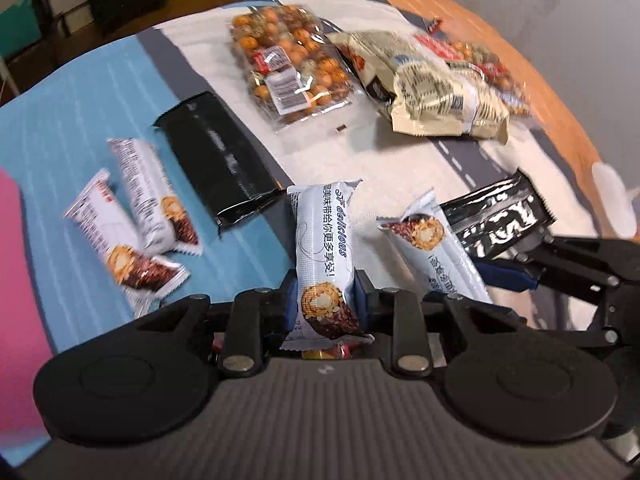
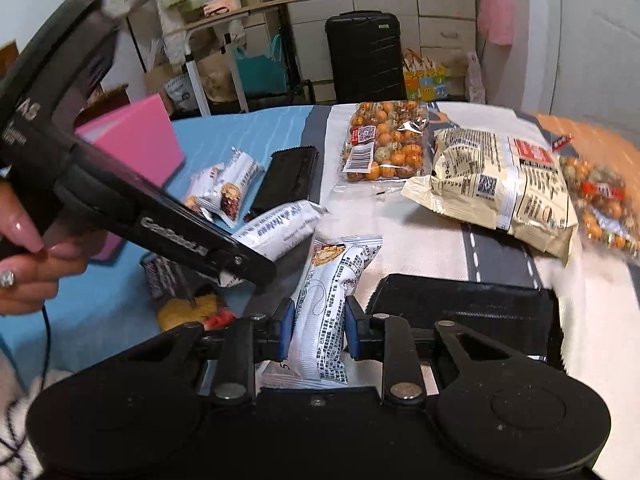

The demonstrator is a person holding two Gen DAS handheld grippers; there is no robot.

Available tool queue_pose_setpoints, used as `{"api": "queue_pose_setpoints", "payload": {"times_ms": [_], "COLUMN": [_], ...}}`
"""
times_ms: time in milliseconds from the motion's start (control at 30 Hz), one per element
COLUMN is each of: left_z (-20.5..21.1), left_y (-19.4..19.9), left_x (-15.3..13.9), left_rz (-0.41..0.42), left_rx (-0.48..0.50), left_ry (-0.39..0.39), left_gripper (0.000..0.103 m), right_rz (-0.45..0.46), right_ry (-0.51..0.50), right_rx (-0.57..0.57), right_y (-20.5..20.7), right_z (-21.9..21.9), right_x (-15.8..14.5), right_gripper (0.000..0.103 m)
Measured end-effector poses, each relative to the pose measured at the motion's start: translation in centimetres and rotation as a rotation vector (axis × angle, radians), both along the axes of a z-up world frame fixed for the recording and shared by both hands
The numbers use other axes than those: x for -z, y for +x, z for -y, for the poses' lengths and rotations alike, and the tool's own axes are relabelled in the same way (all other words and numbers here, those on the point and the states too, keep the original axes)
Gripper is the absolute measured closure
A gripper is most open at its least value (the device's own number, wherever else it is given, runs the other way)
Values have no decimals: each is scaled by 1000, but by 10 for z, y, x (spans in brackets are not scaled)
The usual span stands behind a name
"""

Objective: Organize snacks
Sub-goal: 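Grasp a white wafer bar with the left gripper while the right gripper grasps another, then carry both white bars over the pink box and open both grippers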

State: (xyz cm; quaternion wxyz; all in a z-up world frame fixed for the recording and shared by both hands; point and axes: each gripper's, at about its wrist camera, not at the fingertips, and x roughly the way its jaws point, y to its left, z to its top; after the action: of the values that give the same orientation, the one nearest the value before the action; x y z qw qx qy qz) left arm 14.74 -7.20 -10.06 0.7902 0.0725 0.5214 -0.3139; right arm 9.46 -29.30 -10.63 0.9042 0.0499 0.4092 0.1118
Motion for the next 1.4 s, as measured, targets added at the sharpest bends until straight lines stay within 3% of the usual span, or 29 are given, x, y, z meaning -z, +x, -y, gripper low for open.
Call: {"api": "queue_pose_setpoints", "payload": {"times_ms": [267, 600, 800, 900, 1067, 1233, 1400], "left_z": [-21, -68, -103, -123, -160, -201, -230], "left_y": [-26, -61, -80, -87, -91, -78, -48], "left_x": [-32, -58, -85, -105, -138, -157, -156], "left_rz": [3, -97, -87, -41, 23, 78, 114], "left_rx": [-47, -101, -157, -185, -238, -347, -449], "left_ry": [16, 100, 123, 123, 71, -35, -74], "left_gripper": [76, 76, 76, 76, 76, 76, 76], "right_rz": [-73, -159, -158, -119, -44, 6, 53], "right_ry": [41, 2, -17, -59, -195, -221, -208], "right_rx": [-5, -194, -316, -376, -470, -574, -624], "right_y": [2, 6, 2, -7, -7, 18, 59], "right_z": [1, -23, -57, -78, -115, -146, -187], "right_x": [-22, -78, -109, -132, -161, -179, -170], "right_gripper": [73, 73, 73, 73, 73, 73, 73]}}
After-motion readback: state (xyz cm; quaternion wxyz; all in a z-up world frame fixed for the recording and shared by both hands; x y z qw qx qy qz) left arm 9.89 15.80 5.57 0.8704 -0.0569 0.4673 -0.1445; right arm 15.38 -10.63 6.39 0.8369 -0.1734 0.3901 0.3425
